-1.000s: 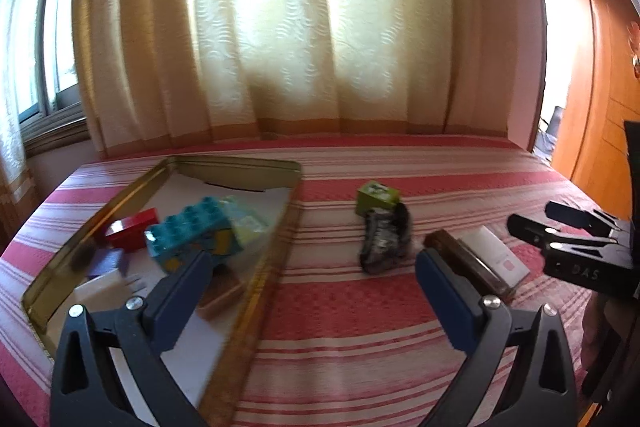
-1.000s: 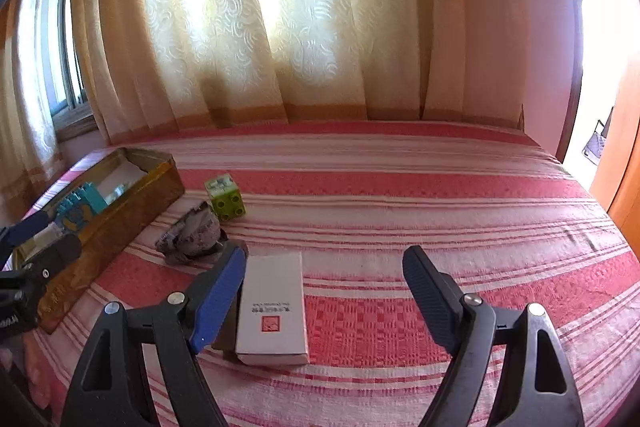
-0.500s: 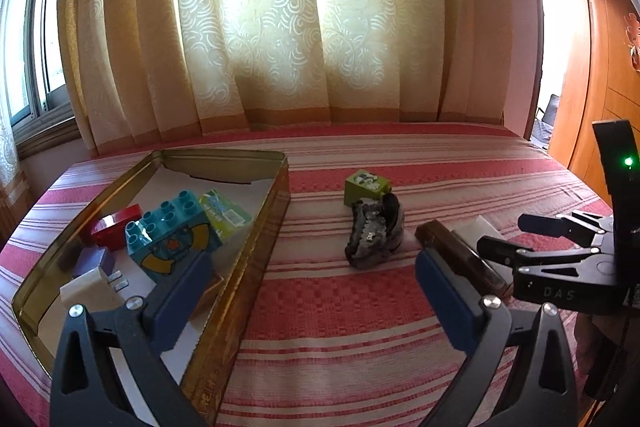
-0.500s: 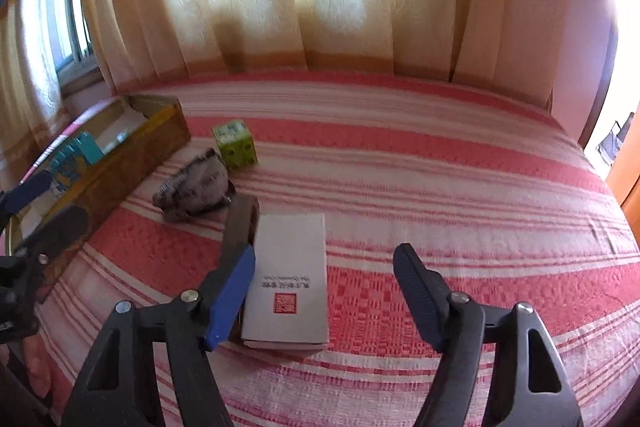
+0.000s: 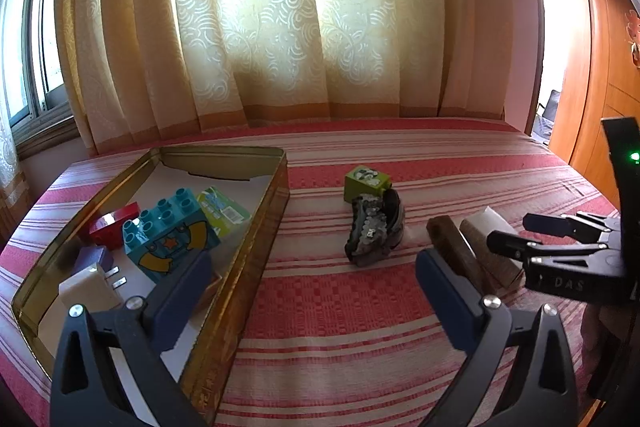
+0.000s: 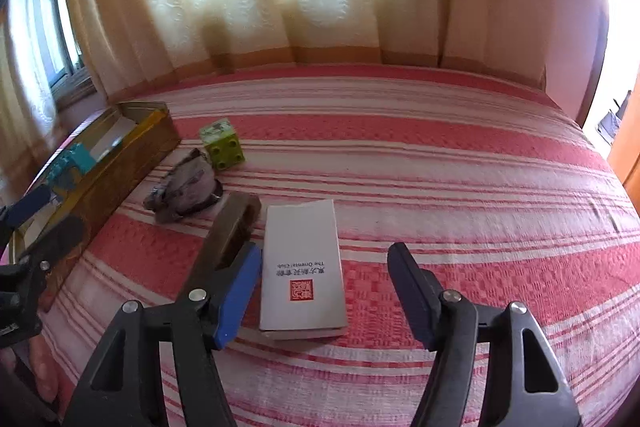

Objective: Organize rigid objects
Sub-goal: 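Grasp the white printed box with the right gripper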

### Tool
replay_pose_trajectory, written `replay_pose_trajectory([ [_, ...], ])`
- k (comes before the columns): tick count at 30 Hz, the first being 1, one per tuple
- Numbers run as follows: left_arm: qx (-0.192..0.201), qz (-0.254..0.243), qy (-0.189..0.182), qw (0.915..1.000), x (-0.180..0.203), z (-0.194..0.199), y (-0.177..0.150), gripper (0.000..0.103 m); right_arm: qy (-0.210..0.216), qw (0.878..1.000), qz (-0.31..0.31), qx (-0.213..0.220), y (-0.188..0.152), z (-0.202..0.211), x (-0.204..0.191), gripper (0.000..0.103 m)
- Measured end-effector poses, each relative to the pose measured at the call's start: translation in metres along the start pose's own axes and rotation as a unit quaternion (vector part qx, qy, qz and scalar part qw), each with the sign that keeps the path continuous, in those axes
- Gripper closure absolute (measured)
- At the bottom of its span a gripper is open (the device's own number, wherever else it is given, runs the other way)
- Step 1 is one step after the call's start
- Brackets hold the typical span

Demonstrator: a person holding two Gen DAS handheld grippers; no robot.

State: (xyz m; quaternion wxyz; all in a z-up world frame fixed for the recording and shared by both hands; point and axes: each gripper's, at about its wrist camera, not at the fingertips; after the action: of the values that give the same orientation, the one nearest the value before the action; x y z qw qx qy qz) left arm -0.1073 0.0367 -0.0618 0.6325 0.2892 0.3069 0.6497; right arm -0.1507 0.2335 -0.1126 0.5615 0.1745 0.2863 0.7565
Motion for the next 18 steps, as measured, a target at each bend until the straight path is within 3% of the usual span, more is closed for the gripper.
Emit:
replay_pose_trajectory([
  [6, 0.000, -0.009, 0.000, 1.0000, 0.007, -0.002, 0.002, 0.000, -0.015, 0.997, 0.048, -0.052, -0.003, -0.018, -0.021, 0.035],
  [8, 0.001, -0.015, -0.003, 0.9999, 0.011, -0.003, 0.002, 0.000, -0.006, 0.998, 0.036, -0.060, -0.002, -0.021, -0.015, 0.042],
  [12, -0.003, -0.032, -0.015, 0.9994, 0.024, -0.006, 0.004, 0.000, 0.007, 0.999, 0.011, -0.051, -0.002, -0.017, -0.003, 0.060],
  [14, -0.008, -0.042, -0.023, 0.9988, 0.032, -0.007, 0.005, 0.000, 0.007, 0.999, 0.008, -0.045, -0.001, -0.015, -0.002, 0.060],
  [18, -0.023, -0.059, -0.043, 0.9971, 0.047, -0.011, 0.006, 0.000, -0.032, 0.999, 0.019, -0.025, 0.002, -0.010, -0.002, 0.060],
])
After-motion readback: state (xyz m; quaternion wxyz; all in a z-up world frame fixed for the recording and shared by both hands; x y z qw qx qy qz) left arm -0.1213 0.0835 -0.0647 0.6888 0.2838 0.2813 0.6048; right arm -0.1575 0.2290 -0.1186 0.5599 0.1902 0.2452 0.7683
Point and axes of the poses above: each gripper's, at about its wrist camera, not at the fingertips, and z roughly against the way its jaws point, x to its right, y to its top, and after that the axes turned 8 degrees about -x, right-handed
